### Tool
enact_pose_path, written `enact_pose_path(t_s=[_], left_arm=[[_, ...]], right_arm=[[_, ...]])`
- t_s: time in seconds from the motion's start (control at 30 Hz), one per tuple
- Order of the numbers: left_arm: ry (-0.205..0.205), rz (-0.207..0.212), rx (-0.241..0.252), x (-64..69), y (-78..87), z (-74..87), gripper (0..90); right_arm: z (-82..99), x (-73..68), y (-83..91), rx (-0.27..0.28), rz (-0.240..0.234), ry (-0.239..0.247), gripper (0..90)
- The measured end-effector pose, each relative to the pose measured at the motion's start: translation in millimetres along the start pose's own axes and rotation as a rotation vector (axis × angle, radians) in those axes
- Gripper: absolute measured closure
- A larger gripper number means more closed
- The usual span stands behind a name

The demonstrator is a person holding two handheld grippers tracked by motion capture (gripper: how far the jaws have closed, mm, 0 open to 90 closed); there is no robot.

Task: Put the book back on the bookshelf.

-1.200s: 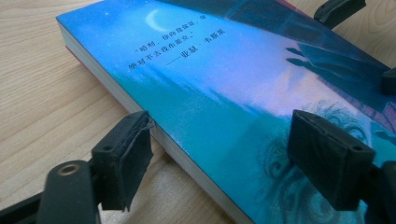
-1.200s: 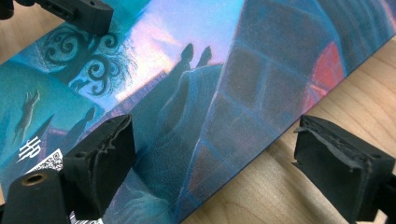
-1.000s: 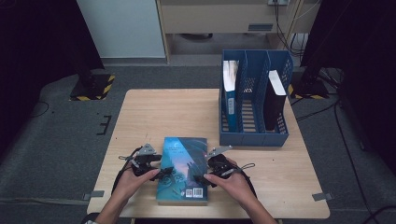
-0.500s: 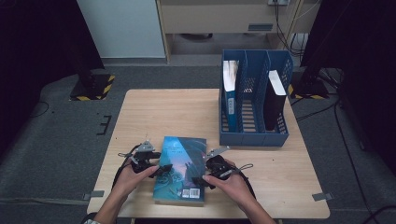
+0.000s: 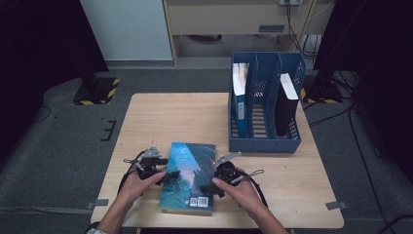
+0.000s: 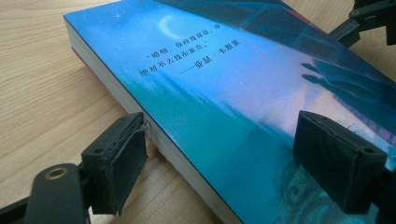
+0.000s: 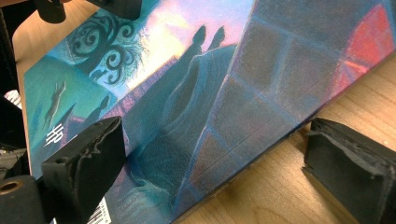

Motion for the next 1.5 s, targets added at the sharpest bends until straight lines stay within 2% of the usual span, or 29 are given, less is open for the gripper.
enact_pose_path(t_s=[0.17,0.27,0.37,0.5,0.67,0.93,1.07,1.2,1.3,1.5], left_arm=[[-0.004,-0.001,-0.003,-0.3,-0.8,-1.1,16.5],[-0.011,-0.006,-0.008,-0.2,-0.3,-1.1,16.7],[-0.008,-0.005,-0.008,-0.5,0.3,-0.7,16.7],[-0.008,-0.014,-0.011,-1.6,2.2,0.5,16.7],[0.002,-0.020,-0.014,-2.4,4.1,1.8,16.7],[0.011,-0.018,-0.012,-3.2,4.9,2.5,16.7],[0.008,-0.021,-0.013,-3.1,5.2,2.6,16.6],[0.006,-0.023,-0.017,-2.9,5.2,2.8,16.0],[0.008,-0.027,-0.024,-1.5,3.8,3.4,12.3],[0.038,0.019,-0.040,3.2,-1.1,6.0,5.7]], right_arm=[[-2.4,0.5,-1.6,0.016,-0.006,-0.004,6.6],[-3.8,2.2,0.4,0.023,-0.010,-0.031,11.6],[-5.8,1.1,3.5,0.028,-0.004,-0.031,14.9],[-11.8,-1.3,8.7,0.066,0.012,-0.031,18.9],[-19.4,-4.0,11.8,0.101,0.003,-0.043,22.8],[-29.5,-10.4,-1.3,0.119,-0.028,-0.066,25.1],[-30.2,-10.9,-10.7,0.115,-0.022,-0.054,25.9],[-29.9,-11.6,-12.7,0.123,-0.011,-0.039,25.8],[-29.2,-12.1,-12.9,0.129,-0.014,-0.037,25.8],[-28.5,-11.8,-13.2,0.139,-0.014,-0.028,26.0]])
Point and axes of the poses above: each handheld gripper's, and its own axes: y roughly backward along the jaws, z roughly out of its underside, x roughly to its right, the point moved 9 cm from there along -y, roughly forward along the jaws, and after that the axes turned 7 degrees about -y, right-handed, at the moved point
